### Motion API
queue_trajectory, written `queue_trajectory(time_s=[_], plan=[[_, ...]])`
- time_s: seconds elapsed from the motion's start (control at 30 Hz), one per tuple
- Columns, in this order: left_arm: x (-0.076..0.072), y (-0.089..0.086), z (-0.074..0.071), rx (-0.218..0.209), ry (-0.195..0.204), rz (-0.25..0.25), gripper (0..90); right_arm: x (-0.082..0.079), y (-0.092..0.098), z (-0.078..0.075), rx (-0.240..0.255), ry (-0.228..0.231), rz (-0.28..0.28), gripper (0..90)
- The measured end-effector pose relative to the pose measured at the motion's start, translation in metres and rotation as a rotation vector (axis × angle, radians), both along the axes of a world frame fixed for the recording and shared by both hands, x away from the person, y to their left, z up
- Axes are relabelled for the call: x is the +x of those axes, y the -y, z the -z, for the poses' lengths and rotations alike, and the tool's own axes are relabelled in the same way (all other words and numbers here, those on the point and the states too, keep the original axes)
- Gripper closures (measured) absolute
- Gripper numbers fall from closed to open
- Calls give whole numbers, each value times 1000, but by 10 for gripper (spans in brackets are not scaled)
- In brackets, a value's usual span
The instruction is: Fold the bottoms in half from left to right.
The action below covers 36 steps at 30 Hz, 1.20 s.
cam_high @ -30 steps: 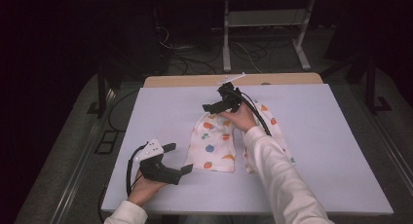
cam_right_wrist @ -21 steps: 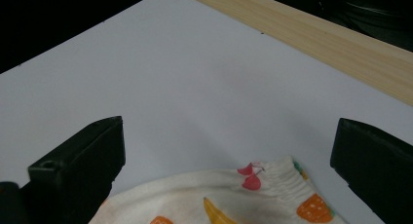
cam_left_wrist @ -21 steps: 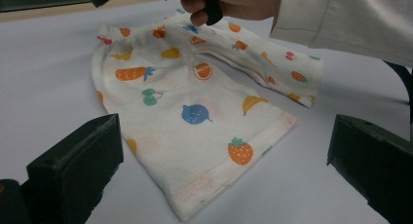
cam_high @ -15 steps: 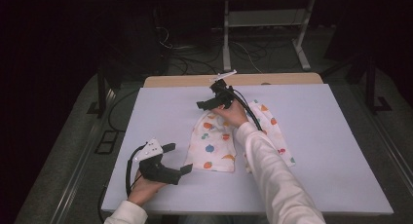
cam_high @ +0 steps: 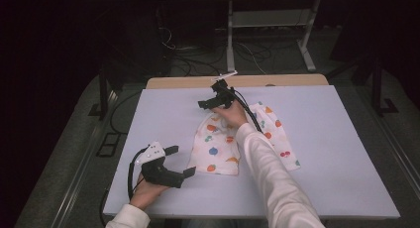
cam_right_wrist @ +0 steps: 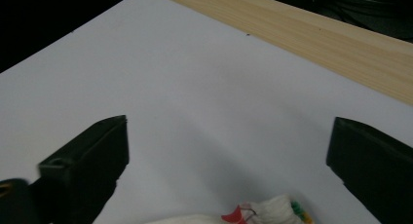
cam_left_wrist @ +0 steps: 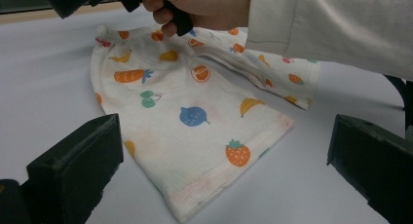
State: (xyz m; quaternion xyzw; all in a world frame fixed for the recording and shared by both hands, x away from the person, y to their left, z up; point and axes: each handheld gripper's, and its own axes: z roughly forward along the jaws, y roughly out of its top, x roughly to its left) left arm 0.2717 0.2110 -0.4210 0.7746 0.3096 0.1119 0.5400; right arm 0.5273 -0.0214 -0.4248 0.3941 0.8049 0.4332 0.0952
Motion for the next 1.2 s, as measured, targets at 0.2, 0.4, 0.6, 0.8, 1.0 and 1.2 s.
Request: queue_trajectory(time_s=[0.2, 0.4, 0.6, 0.8, 1.0, 1.2], plan=[[0, 0, 0, 0, 2, 4, 0, 0, -1, 7, -55, -30, 26, 130], [0, 1, 0, 1, 2, 6, 0, 1, 0, 11, -92, -53, 67, 188], [1, 1, 0, 2, 2, 6, 0, 2, 4, 10, -90, -69, 100, 342], [0, 1, 0, 0, 3, 7, 0, 2, 4, 11, -118, -77, 122, 463], [1, 1, 0, 2, 0, 8, 0, 2, 8, 13, -136, -111, 139, 598], [1, 1, 0, 4, 0, 7, 0, -1, 8, 12, -174, -94, 156, 691]])
